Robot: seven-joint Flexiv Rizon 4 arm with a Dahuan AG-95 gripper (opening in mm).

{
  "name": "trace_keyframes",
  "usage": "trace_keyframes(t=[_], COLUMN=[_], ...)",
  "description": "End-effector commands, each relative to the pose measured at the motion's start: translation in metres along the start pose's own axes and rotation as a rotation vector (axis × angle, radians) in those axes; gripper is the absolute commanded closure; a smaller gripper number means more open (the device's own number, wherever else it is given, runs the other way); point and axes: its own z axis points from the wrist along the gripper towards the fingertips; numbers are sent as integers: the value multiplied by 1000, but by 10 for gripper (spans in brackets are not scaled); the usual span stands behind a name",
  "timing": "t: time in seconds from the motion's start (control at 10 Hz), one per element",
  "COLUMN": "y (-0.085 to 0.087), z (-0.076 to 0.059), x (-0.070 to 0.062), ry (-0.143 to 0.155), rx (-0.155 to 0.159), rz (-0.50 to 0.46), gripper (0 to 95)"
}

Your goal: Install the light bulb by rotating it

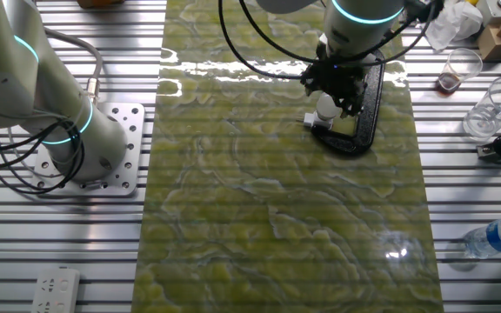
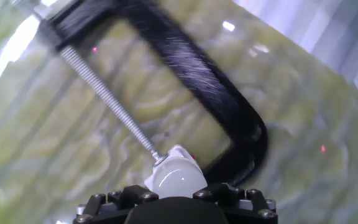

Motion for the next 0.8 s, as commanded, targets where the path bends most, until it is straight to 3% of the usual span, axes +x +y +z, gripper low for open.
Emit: trace_keyframes(t=[0.1, 0.8], y=[0, -7], z=[1, -1], x=[0, 1], ry=[-8, 2], rx=[3, 3], rz=[-350, -344], gripper=[190, 190])
